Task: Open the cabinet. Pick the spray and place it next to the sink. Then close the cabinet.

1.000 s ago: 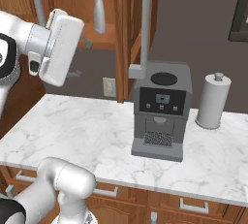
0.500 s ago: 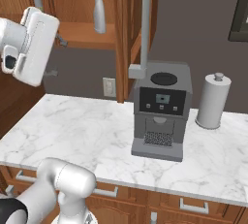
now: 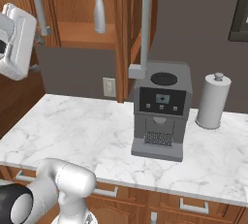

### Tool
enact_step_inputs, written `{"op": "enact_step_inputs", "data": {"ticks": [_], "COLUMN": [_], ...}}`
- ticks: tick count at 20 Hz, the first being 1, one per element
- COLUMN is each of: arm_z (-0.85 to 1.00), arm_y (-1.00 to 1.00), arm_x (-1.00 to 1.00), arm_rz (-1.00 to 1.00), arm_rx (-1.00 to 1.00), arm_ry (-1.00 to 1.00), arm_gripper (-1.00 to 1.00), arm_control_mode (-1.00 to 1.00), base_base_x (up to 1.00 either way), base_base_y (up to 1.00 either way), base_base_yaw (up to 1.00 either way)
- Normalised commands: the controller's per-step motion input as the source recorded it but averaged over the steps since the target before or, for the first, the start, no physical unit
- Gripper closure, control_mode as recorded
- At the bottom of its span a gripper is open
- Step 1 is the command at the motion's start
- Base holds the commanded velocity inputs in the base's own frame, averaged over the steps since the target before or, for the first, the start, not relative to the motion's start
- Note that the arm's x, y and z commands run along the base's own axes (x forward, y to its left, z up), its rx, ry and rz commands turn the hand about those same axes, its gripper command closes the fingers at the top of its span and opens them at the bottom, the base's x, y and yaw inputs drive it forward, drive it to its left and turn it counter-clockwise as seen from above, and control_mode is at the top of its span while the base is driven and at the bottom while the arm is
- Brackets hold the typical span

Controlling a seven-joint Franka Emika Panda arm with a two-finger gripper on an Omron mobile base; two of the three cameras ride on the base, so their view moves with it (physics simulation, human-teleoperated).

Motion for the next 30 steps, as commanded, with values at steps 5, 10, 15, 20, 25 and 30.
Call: {"op": "enact_step_inputs", "data": {"ticks": [5,10,15,20,25,30], "arm_z": [0.01,0.07,0.12,0.13,0.04,0.0], "arm_y": [0.25,0.18,0.2,0.24,0.32,0.18], "arm_x": [0.27,0.29,0.27,0.15,0.16,0.5], "arm_rz": [0.29,0.34,0.35,0.34,0.34,0.2], "arm_rx": [-0.05,-0.01,0.0,-0.04,-0.09,-0.08], "arm_ry": [0.13,0.02,0.03,0.03,0.01,-0.08], "arm_gripper": [-1.0,-1.0,-1.0,-1.0,-1.0,-1.0], "arm_control_mode": [-1.0,-1.0,-1.0,-1.0,-1.0,-1.0], "base_base_x": [0.0,0.0,0.0,0.0,0.0,0.0], "base_base_y": [0.0,0.0,0.0,0.0,0.0,0.0], "base_base_yaw": [0.0,0.0,0.0,0.0,0.0,0.0]}}
